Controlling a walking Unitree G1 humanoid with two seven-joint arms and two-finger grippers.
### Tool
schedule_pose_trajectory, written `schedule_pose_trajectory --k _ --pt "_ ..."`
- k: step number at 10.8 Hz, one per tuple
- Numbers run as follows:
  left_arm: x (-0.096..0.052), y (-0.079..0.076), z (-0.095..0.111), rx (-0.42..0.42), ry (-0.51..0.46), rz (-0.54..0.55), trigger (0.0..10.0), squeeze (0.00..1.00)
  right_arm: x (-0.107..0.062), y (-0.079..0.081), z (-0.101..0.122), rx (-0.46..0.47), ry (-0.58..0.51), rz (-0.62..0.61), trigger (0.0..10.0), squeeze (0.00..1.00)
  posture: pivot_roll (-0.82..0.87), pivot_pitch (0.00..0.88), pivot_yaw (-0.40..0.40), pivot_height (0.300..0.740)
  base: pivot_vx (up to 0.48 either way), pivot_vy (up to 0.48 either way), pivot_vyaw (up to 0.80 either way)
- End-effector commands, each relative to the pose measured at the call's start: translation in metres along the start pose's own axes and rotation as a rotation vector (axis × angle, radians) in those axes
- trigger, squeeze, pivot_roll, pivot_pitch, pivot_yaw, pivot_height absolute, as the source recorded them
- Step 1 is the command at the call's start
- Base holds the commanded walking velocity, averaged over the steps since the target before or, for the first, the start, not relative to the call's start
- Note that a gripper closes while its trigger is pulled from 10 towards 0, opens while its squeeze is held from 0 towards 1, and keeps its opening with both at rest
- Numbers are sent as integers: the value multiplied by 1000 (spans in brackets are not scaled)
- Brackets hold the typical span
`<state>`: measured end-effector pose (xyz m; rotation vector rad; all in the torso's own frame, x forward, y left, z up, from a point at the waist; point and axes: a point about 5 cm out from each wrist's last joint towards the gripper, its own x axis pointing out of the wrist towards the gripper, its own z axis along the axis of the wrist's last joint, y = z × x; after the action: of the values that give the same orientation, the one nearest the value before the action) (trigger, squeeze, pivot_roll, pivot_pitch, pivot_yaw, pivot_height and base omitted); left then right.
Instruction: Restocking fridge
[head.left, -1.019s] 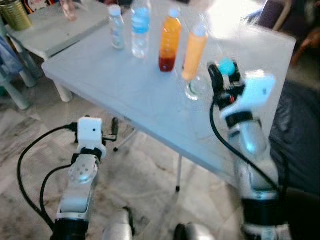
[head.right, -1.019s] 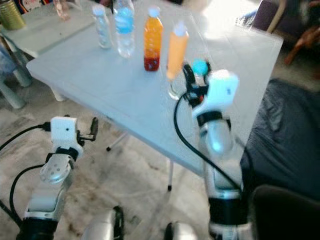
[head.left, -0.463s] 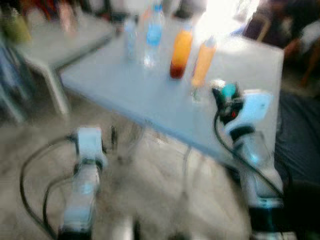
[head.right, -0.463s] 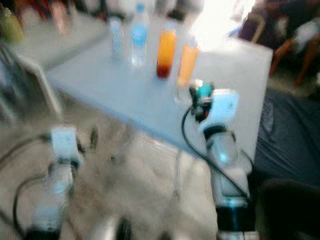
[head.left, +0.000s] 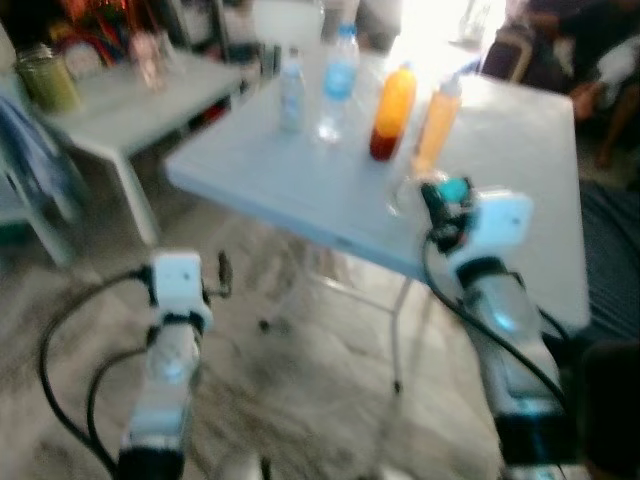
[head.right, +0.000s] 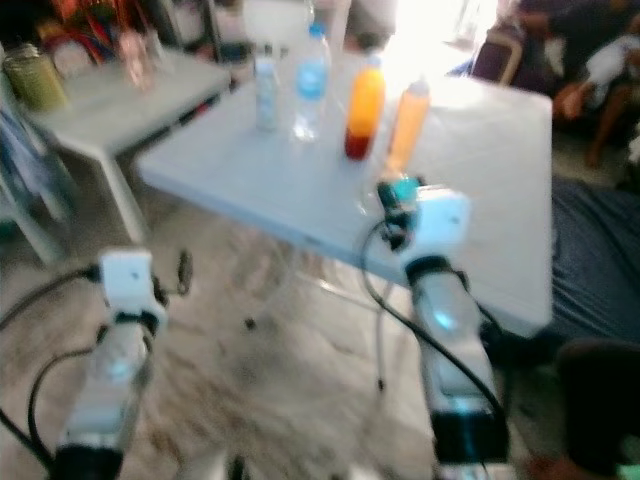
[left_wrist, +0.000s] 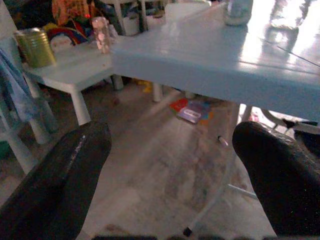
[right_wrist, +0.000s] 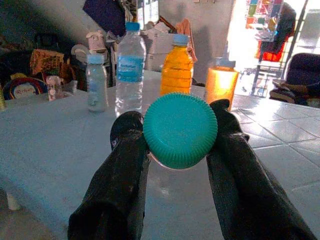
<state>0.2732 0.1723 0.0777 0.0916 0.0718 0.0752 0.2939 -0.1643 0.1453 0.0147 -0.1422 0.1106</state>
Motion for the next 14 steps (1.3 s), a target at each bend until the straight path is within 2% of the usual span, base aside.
schedule_pose_trajectory --k 1,2,4,6,8,12,14 --pt "2 8 0 29 -6 14 10000 0 -4 18 -13 30 46 91 10000 0 125 22 -65 740 0 480 681" --pt "3 6 -1 34 -8 17 10000 0 -3 20 -11 0 20 96 10000 0 126 21 -67 740 0 409 800" --pt "-1 -4 -5 37 -2 -16 10000 0 1 24 -10 -1 9 138 10000 0 123 10 -60 740 0 480 800" --pt "2 -7 2 34 -59 -44 10000 0 3 26 -7 -10 -21 156 10000 0 125 9 -61 740 0 178 800" --pt "4 -4 1 43 -50 -17 10000 0 2 29 -9 -7 -21 181 10000 0 125 7 -61 740 0 0 800" --pt "-19 20 -23 99 -4 35 10000 0 -12 21 -25 -6 20 140 10000 0 125 0 -58 740 0 0 800" --pt "-14 20 -18 111 -30 44 10000 0 -13 24 -28 -8 28 151 10000 0 126 3 -64 740 0 0 800"
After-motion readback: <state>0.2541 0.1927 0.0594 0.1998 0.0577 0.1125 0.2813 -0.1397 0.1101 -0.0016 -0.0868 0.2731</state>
